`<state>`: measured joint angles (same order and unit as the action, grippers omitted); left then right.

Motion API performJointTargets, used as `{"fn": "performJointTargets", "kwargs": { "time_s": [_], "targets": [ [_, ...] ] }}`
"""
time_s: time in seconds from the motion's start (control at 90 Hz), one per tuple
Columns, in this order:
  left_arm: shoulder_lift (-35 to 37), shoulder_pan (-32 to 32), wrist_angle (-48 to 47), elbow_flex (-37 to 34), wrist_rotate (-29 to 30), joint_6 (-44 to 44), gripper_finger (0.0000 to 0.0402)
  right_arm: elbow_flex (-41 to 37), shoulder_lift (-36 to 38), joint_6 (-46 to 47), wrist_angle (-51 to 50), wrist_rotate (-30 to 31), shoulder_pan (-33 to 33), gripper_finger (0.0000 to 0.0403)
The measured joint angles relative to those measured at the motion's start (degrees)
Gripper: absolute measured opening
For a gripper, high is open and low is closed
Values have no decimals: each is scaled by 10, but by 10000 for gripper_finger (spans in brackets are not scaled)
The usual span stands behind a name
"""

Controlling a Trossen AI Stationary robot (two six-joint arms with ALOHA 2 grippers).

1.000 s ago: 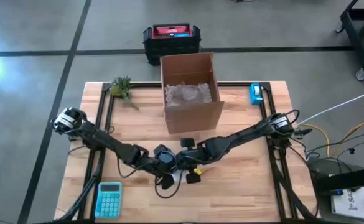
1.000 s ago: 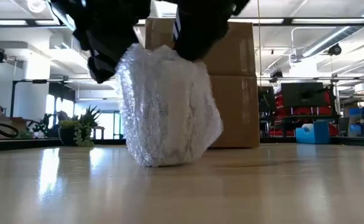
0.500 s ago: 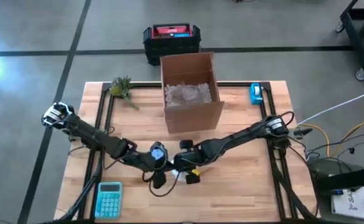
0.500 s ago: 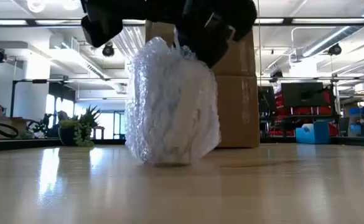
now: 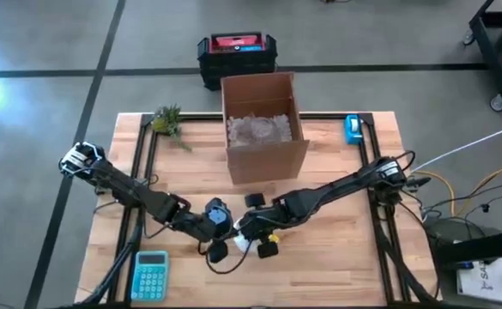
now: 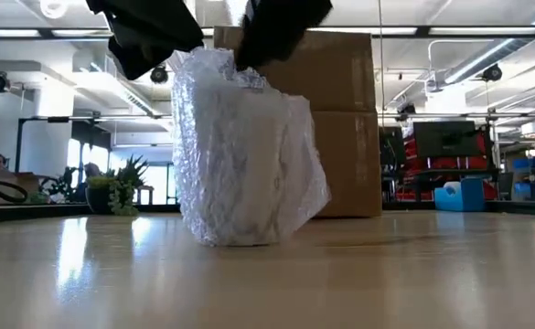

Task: Wrap mug
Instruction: Wrap the gray mug with the bubble wrap

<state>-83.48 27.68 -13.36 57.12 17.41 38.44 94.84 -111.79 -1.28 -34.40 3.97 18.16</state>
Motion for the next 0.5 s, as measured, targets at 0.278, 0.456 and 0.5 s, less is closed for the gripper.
{"fn": "performJointTargets", "kwargs": {
  "time_s": [0.278,0.456,0.5],
  "targets": [
    [1,0,0,0,0,0,22,-24,-8,1,56,1,-1,2],
    [1,0,0,0,0,2,22,-29,-54,2,38,0,-12,2],
    [1,0,0,0,0,2,22,-27,-61,2,36,-1,-13,2]
  ]
}}
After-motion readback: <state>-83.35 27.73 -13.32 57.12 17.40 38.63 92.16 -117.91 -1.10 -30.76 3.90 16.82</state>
